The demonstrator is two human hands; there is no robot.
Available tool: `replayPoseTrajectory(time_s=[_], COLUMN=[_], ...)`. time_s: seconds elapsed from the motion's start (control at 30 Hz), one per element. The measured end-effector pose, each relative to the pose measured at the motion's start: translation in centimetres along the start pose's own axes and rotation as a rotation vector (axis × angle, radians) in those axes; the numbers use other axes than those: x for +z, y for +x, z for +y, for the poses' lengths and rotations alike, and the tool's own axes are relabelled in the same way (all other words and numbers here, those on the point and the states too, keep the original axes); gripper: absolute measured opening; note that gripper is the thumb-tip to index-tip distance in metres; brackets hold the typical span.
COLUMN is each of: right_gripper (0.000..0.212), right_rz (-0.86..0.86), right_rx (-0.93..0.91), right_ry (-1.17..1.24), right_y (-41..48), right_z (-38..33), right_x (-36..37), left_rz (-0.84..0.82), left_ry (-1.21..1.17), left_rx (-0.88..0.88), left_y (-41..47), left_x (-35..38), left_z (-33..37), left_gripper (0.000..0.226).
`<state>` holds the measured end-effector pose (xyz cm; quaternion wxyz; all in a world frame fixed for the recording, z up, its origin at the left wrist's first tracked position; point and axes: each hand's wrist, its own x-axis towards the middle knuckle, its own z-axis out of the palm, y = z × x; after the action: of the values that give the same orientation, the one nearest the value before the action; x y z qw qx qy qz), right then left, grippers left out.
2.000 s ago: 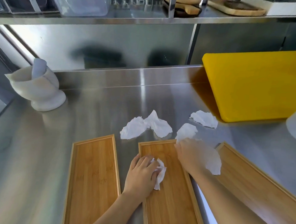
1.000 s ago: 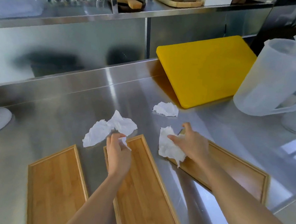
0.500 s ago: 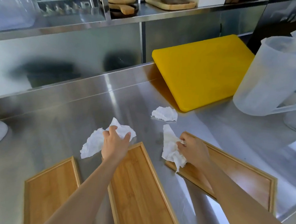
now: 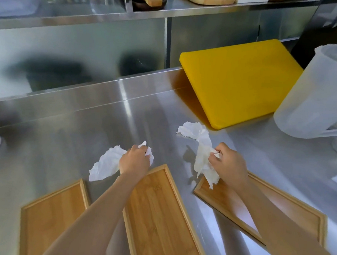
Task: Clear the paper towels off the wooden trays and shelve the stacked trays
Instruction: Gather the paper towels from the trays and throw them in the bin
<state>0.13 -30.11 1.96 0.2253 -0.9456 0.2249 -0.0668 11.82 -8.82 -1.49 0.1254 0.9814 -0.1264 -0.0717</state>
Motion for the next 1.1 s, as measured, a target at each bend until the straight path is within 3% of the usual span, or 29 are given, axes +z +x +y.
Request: replayPoseTrajectory(time_s=[0.1, 0.27, 0.37, 0.5, 0.63, 0.77, 0.97, 1.1], right_gripper=[0.016, 0.012, 0.018, 0.022, 0.033, 0.042, 0.059, 0.062], right_rz=[0.057, 0.157, 0.107, 0.08, 0.044, -0.027, -0.135, -0.197], right_rx=[-0.006, 0.091, 0.099, 0.074, 0.109, 0.084, 0.095, 0.085], right_ry=[0.087, 0.206, 0.245, 0.229, 0.158, -0.075, -0.173, -0.251], right_y=[0.7, 2.7, 4.0, 5.7, 7.2, 8.3, 9.2, 9.3], right_z=[-0.9, -2.3, -2.4, -2.3, -2.7, -2.7, -2.6, -2.3], right_x=[0.7, 1.1, 0.9, 0.9, 1.4, 2.2, 3.0, 3.8], left_rz=[0.1, 0.166, 0.232, 0.302, 0.211, 0.063, 0.008, -0.104], left_ry=[-0.207, -0.548, -0.67, -0.574, -0.498, -0.321, -0.181, -0.002], left_rx=[-0.009, -0.083, -0.14, -0.237, -0.388, -0.354, -0.32, -0.271], left_y=[-0.4, -0.3, -0.3, -0.2, 0.0, 0.2, -0.3, -0.6], left_x=[-1.6, -4.6, -6.5, -7.6, -6.8, -5.3, -3.9, -2.8], left_z=[0.2, -1.0, -2.7, -5.5, -8.1, -9.0, -7.8, -7.5], left_gripper=[0.017, 0.033, 0.035, 0.013, 0.02, 0.019, 0.06, 0.06])
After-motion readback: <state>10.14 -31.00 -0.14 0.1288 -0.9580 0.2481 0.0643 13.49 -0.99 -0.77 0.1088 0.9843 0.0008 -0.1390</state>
